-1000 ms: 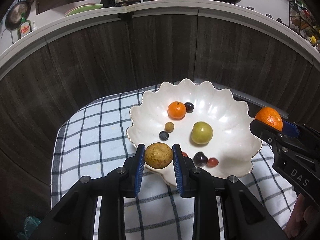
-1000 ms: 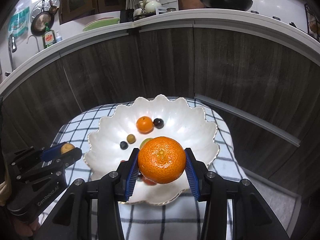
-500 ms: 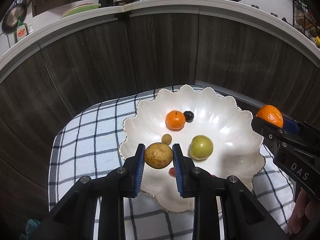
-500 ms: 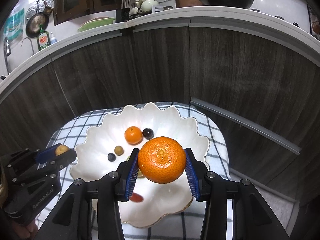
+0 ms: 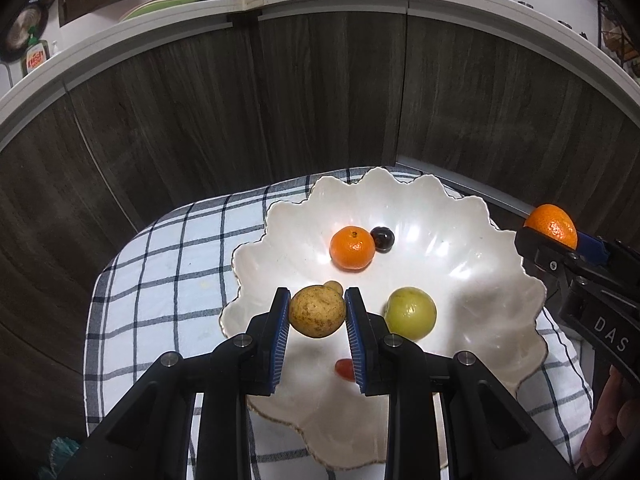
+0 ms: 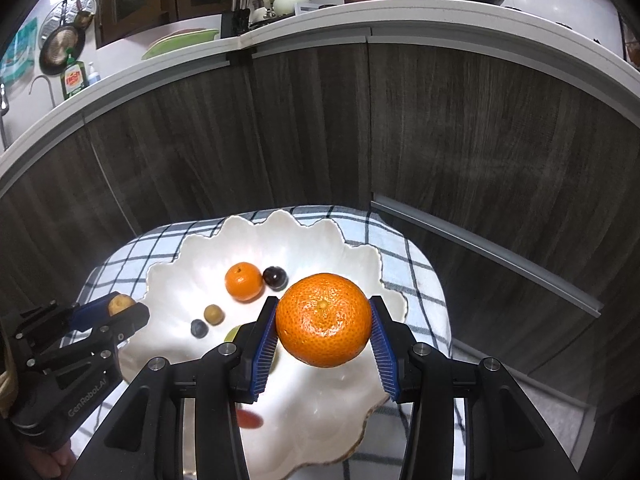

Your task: Organize fruits

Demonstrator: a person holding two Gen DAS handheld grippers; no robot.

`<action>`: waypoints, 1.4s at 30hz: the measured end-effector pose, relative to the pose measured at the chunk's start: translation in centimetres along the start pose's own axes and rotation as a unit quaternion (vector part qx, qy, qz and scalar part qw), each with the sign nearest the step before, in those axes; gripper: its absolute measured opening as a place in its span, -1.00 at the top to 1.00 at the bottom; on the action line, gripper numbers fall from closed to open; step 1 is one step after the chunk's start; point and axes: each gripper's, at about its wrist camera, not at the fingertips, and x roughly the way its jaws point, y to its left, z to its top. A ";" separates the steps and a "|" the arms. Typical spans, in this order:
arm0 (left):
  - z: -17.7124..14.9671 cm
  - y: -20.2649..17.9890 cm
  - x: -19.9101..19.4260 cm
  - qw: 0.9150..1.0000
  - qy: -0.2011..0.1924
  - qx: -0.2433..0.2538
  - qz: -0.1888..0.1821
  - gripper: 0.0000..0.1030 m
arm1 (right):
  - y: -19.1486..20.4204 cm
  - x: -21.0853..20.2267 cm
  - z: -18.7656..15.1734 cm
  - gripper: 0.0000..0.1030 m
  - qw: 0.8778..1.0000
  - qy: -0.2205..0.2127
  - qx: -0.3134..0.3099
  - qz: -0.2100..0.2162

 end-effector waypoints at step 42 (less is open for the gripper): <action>1.1 1.1 0.0 0.998 -0.009 -0.032 0.050 -0.86 | -0.4 1.7 1.2 -0.42 1.000 0.017 -0.005 -0.018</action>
